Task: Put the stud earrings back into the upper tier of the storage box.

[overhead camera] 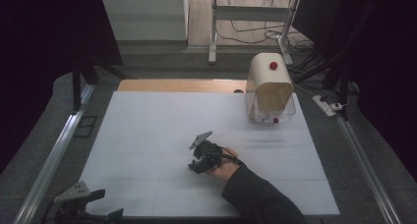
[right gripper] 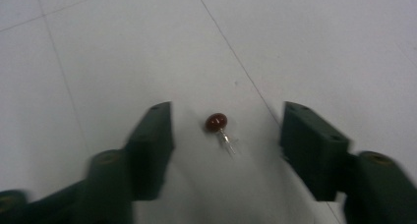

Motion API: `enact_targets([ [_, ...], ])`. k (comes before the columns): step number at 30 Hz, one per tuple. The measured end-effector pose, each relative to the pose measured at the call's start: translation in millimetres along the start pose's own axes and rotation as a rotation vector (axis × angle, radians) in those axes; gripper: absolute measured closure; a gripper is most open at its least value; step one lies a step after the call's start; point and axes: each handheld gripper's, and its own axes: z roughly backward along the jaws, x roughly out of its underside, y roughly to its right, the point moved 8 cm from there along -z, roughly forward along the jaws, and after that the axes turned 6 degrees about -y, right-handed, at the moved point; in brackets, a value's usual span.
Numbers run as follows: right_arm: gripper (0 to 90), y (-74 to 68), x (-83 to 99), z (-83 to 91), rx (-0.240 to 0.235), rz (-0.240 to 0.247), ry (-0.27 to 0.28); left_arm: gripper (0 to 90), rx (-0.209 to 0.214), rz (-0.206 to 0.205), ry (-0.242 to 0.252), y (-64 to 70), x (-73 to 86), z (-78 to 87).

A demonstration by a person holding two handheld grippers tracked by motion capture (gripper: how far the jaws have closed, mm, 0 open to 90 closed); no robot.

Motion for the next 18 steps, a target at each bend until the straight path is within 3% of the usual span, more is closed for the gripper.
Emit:
enact_targets([
  [3,57.7,0.2,-1.3,0.3,-0.001,0.029,0.004,0.0,0.000,0.000,0.000,-0.1,0.0,0.0],
  [10,78.8,-1.7,-3.7,0.0,-0.021,0.035,0.003,0.0,0.000,0.000,-0.001,-0.1,0.1,-0.1],
  [18,79.6,-0.5,-4.2,0.5,-0.038,0.005,-0.003,0.0,0.000,0.001,-0.001,-0.1,0.5,0.2],
])
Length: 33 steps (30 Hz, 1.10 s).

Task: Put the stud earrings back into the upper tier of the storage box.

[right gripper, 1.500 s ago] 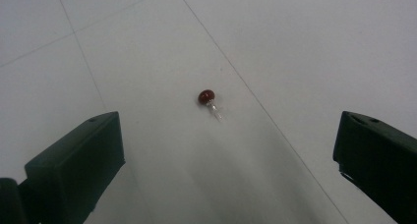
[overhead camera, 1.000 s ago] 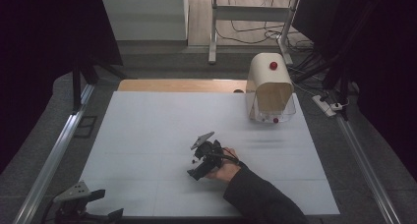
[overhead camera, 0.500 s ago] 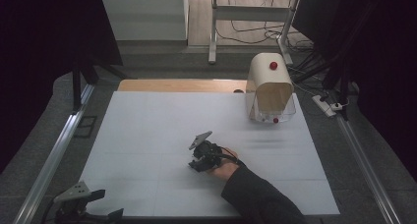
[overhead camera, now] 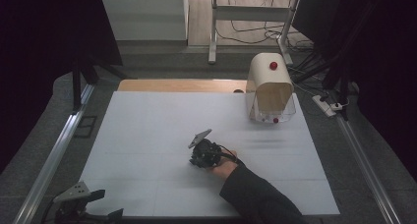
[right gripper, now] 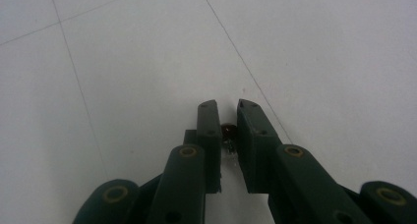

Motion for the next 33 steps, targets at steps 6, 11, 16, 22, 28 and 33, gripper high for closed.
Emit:
enact_targets([
  [6,79.5,1.1,0.5,3.1,-0.006,-0.017,0.004,0.0,-0.001,0.000,0.001,0.0,0.0,0.2],
  [11,79.5,2.8,0.3,10.1,-0.025,-0.025,0.015,0.0,-0.003,-0.002,-0.001,0.1,0.1,0.0],
  [16,79.5,2.7,-0.2,17.7,-0.044,-0.029,0.023,0.0,-0.002,-0.001,-0.002,0.0,0.1,-0.1],
  [22,79.6,3.6,-0.8,27.5,-0.057,-0.035,0.041,0.0,-0.002,0.000,-0.003,0.1,0.0,-0.4],
  [28,79.5,5.8,-0.1,37.5,-0.058,-0.054,0.050,0.0,-0.001,-0.001,-0.004,0.1,-0.2,-0.6],
  [33,79.5,8.6,2.5,46.1,-0.062,-0.072,0.056,0.0,-0.004,-0.007,-0.009,0.5,-0.1,-1.0],
])
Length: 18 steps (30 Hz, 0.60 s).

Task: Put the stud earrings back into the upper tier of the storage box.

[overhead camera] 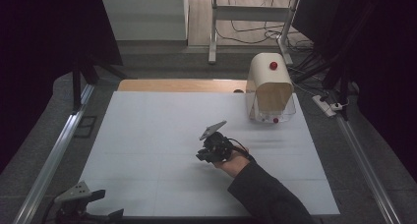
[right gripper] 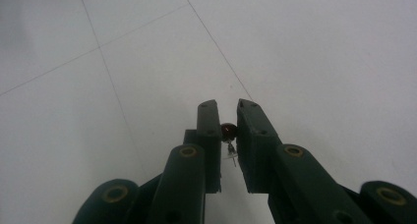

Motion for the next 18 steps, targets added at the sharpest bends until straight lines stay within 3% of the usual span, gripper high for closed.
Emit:
enact_targets([
  [10,79.5,10.1,2.3,25.1,0.003,-0.058,0.039,0.0,0.002,0.002,0.001,-0.2,-0.5,-0.1],
  [18,79.5,18.1,4.2,44.4,0.027,-0.066,0.061,0.0,0.002,0.002,0.000,-0.2,-0.7,-0.3],
])
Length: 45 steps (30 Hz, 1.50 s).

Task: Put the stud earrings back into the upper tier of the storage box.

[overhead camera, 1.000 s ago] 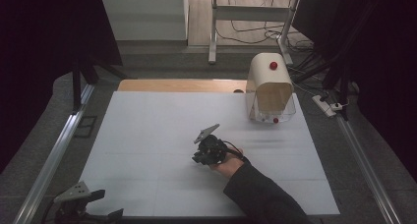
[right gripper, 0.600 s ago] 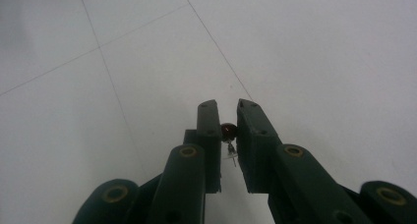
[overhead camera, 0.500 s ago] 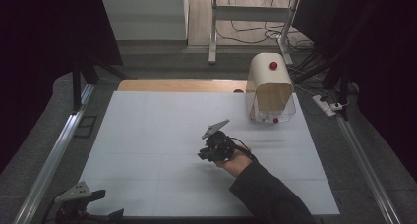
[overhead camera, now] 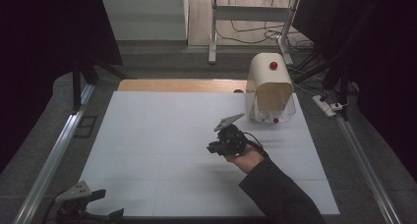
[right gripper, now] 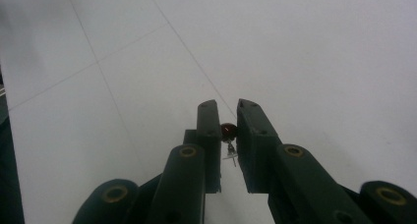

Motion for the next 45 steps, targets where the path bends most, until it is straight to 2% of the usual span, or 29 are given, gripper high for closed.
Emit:
enact_targets([
  [9,79.5,8.5,-0.7,22.8,0.024,-0.012,0.019,0.0,-0.002,0.000,0.000,0.1,0.0,0.0],
  [16,79.4,20.2,3.7,39.8,0.037,-0.050,0.033,0.0,-0.001,0.000,-0.001,0.2,0.0,-0.2],
  [24,79.5,35.9,7.9,58.5,0.069,-0.085,0.054,0.0,0.001,0.003,-0.003,-0.1,-0.3,-0.6],
  [45,79.5,65.7,12.2,103.6,0.152,-0.144,0.097,0.0,0.004,-0.001,-0.011,-0.3,-1.4,-2.1],
])
